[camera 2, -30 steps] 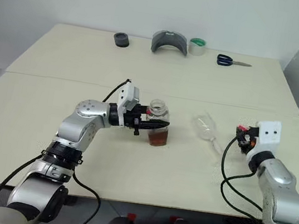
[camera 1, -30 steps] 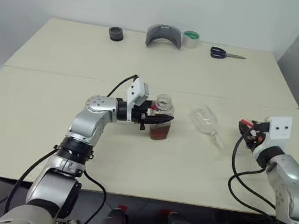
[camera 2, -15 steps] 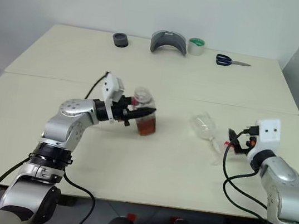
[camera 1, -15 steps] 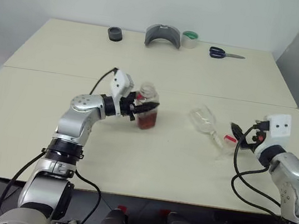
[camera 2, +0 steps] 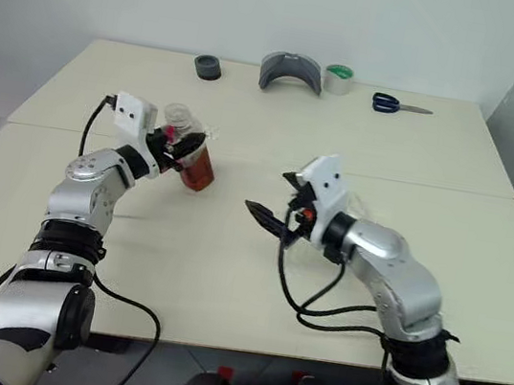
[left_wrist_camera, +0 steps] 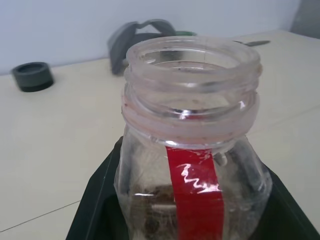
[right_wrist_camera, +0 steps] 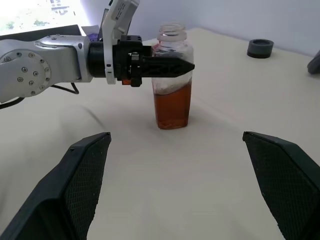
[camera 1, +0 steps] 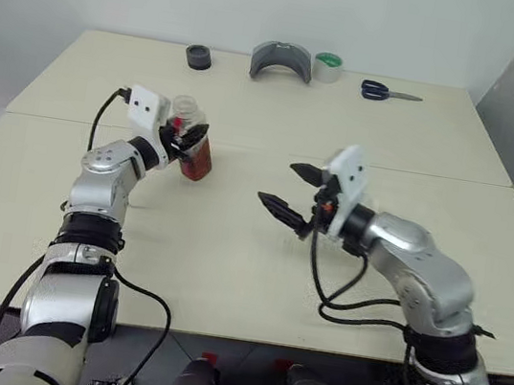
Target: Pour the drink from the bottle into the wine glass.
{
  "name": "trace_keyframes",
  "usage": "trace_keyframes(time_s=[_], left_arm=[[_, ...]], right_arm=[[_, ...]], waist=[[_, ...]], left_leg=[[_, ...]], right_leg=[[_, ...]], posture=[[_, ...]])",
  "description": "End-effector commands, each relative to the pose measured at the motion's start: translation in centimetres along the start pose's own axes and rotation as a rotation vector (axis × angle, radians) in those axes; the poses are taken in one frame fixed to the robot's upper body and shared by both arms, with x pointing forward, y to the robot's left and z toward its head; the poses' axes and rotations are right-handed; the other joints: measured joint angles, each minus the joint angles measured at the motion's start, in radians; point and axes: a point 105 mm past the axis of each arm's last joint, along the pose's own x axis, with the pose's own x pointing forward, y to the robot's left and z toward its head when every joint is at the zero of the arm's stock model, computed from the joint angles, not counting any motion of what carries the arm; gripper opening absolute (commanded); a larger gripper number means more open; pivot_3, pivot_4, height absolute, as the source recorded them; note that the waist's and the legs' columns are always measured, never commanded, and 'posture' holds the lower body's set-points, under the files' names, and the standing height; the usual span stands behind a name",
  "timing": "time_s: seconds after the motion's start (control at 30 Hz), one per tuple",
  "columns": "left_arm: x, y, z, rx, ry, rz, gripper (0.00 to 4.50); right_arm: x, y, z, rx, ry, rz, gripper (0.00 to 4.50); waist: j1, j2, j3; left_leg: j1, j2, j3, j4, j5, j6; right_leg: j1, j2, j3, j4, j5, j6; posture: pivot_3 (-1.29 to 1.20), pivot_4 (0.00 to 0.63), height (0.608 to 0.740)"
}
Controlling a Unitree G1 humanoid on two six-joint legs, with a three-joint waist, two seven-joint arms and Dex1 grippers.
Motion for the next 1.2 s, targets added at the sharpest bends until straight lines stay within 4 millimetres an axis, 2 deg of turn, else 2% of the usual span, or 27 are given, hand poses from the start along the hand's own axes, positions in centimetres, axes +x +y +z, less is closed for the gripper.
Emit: trace_keyframes(time_s=[0.03, 0.2, 0.4, 0.67, 0.7, 0.97, 1.1, 1.2], left_arm=[[-0.4, 2.2, 1.4, 0.044, -0.035, 0.102, 1.82], [-0.4, 2.7, 1.1, 0.042, -0.034, 0.145, 1.82], [-0.6, 3.1, -0.5, 0.018, 0.001, 0.206, 1.82], [-0.7, 3.3, -0.8, -0.004, -0.009, 0.226, 4.39], [-0.8, 3.4, -0.8, -0.007, -0.01, 0.227, 4.47], [-1.6, 3.1, -2.8, 0.015, 0.018, 0.244, 4.47], [-2.8, 3.0, -4.8, 0.01, 0.042, 0.284, 4.47], [-3.5, 2.8, -5.4, 0.003, 0.041, 0.298, 4.47]], right_arm=[[1.1, 0.0, 1.4, -0.065, -0.05, -0.005, 4.5], [1.8, 0.1, 1.5, -0.088, -0.059, 0.009, 4.5], [2.1, 0.3, 1.7, -0.095, -0.065, 0.02, 4.5], [2.4, 0.5, 2.0, -0.097, -0.07, 0.03, 4.5], [2.4, 0.5, 2.0, -0.097, -0.07, 0.032, 4.5], [2.4, 0.9, 1.5, -0.092, -0.06, 0.04, 4.5], [2.2, 0.8, 0.8, -0.103, -0.035, 0.018, 4.5], [1.9, 0.8, 0.4, -0.102, -0.025, 0.001, 4.5]], waist=[[0.0, 0.0, 0.0], [0.0, 0.0, 0.0], [-0.001, 0.0, 0.0], [-0.003, 0.0, 0.0], [-0.003, 0.0, 0.0], [-0.004, 0.0, 0.0], [-0.003, 0.0, 0.0], [-0.001, 0.0, 0.0]], left_leg=[[0.0, 0.0, 0.0, 0.0, 0.0, 0.0], [0.0, 0.0, 0.0, 0.0, 0.0, 0.0], [0.002, 0.0, 0.0, 0.0, 0.0, 0.0], [0.001, 0.0, 0.0, 0.0, 0.0, 0.0], [0.0, 0.0, 0.0, 0.0, 0.0, 0.0], [-0.001, 0.0, 0.001, 0.0, 0.0, 0.0], [-0.001, 0.0, 0.001, 0.0, 0.0, 0.0], [-0.001, 0.0, 0.001, 0.001, 0.0, 0.0]], right_leg=[[0.0, 0.0, 0.0, 0.0, 0.0, 0.0], [0.0, 0.0, 0.0, 0.0, 0.0, 0.0], [0.0, 0.0, 0.0, 0.004, 0.0, 0.0], [-0.001, 0.0, 0.0, 0.005, 0.0, 0.0], [-0.002, 0.0, 0.0, 0.005, 0.0, 0.0], [-0.004, -0.001, 0.001, 0.006, 0.0, 0.0], [-0.004, -0.001, 0.001, 0.006, 0.0, 0.0], [-0.005, -0.001, 0.001, 0.006, 0.0, 0.0]], posture=[[0.0, 0.15, 0.74], [0.0, 0.15, 0.74], [0.0, 0.15, 0.74], [0.0, 0.15, 0.74], [0.0, 0.15, 0.74], [0.0, 0.15, 0.74], [0.0, 0.15, 0.74], [0.0, 0.15, 0.74]])
